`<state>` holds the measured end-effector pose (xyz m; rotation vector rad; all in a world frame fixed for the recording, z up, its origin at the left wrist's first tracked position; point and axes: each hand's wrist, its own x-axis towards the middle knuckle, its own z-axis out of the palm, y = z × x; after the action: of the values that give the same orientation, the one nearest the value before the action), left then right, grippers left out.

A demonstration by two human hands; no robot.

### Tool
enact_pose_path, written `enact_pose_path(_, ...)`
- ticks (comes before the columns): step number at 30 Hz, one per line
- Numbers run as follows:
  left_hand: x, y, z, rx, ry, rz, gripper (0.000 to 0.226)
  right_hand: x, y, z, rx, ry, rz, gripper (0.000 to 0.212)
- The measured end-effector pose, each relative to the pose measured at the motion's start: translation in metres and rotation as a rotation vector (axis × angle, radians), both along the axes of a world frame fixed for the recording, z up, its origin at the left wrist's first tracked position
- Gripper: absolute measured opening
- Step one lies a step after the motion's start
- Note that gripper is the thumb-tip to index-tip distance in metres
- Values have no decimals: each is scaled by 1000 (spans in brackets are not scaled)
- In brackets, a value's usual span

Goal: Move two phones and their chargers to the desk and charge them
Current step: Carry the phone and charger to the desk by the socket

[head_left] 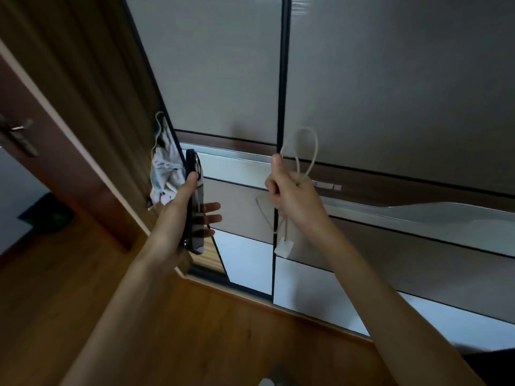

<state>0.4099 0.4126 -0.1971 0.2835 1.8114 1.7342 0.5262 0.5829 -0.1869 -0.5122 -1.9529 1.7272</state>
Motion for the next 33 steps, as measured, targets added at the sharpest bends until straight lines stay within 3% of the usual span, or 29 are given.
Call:
enact_pose_path(7, -23, -37, -2, -13, 45, 166, 69, -61, -2, 2, 24, -49, 183, 65)
enact_pose_path(11, -30, -70, -4, -23, 21, 280, 60, -94, -23, 2, 10, -67, 316, 64)
enact_pose_path(15, -43, -109, -7, -36, 14, 401, 67, -127, -56, 2, -27, -73, 444, 58)
enact_pose_path(21, -67, -185, -11, -21, 16, 546, 48, -183, -132, -3, -35, -118, 567, 54)
enact_pose_path(25, -91, -249, -14, -16, 6, 659, 69, -225, -199, -5, -15, -114, 653, 54)
enact_pose_path(33, -124, -392, -16, -19, -27, 861, 83, -296, -346, -5, 60, -86, 880, 53)
